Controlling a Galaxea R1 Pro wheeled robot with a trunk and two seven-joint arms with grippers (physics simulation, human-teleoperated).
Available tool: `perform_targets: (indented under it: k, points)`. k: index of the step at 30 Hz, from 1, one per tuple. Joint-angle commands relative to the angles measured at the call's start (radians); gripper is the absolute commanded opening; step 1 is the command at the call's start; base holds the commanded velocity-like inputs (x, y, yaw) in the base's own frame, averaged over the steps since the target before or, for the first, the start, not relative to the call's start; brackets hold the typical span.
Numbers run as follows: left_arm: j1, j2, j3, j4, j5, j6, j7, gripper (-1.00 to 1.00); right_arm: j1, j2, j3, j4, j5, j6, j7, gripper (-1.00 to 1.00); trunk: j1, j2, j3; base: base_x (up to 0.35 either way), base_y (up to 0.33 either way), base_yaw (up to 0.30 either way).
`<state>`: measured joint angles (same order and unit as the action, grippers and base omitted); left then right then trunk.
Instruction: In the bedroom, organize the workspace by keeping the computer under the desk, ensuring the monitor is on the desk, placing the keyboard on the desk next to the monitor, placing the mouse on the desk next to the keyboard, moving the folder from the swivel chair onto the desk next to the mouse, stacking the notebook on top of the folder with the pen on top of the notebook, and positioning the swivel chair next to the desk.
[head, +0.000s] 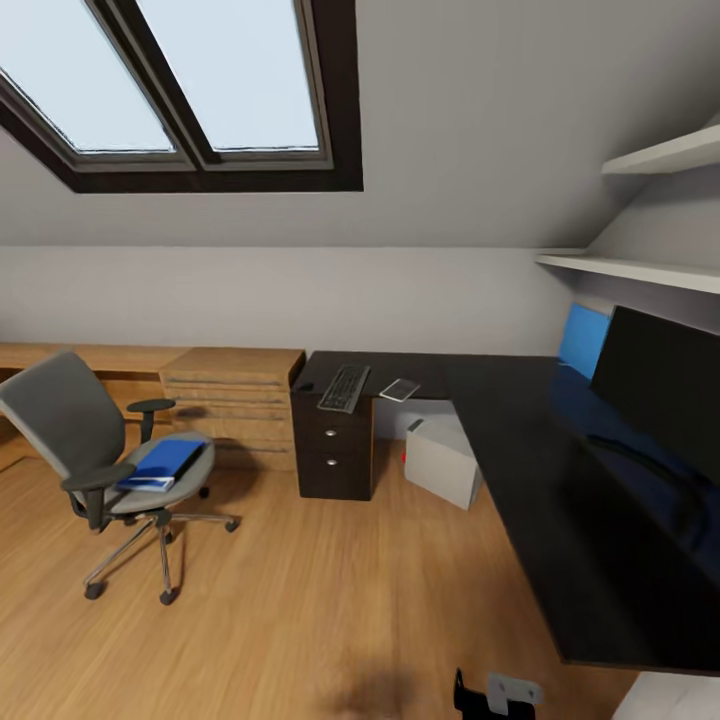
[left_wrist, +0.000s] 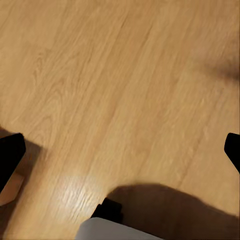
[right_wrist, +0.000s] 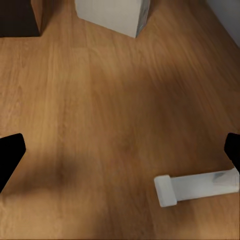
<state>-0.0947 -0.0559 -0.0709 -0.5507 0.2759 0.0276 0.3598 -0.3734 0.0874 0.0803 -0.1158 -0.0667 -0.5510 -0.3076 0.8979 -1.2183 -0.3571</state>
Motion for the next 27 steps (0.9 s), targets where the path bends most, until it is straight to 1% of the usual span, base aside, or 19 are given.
perform_targets:
  k: [1,10,20,27]
  points:
    - [0.000,0.001,-0.007,-0.002,0.008,0.003,0.008,1.00,-0.001,0.000,0.009,0.001,-0.007,-0.003,-0.005,1.00,0.001,-0.001,-0.001,0.319,0.188,0.000]
    - [0.000,0.001,-0.007,-0.002,0.008,0.002,0.008,1.00,-0.001,0.000,0.008,0.001,-0.007,-0.003,-0.005,1.00,0.001,-0.001,-0.001,0.319,0.168,0.000]
    - [0.000,0.001,-0.006,-0.002,0.008,-0.014,0.008,1.00,-0.001,-0.006,0.009,0.001,-0.005,-0.004,-0.005,1.00,0.001,-0.001,-0.001,0.319,0.155,0.000]
    - [0.000,0.001,-0.006,-0.002,0.008,-0.015,0.007,1.00,-0.001,-0.006,0.009,0.002,-0.003,-0.004,-0.005,1.00,0.001,-0.001,-0.001,0.324,0.093,0.000]
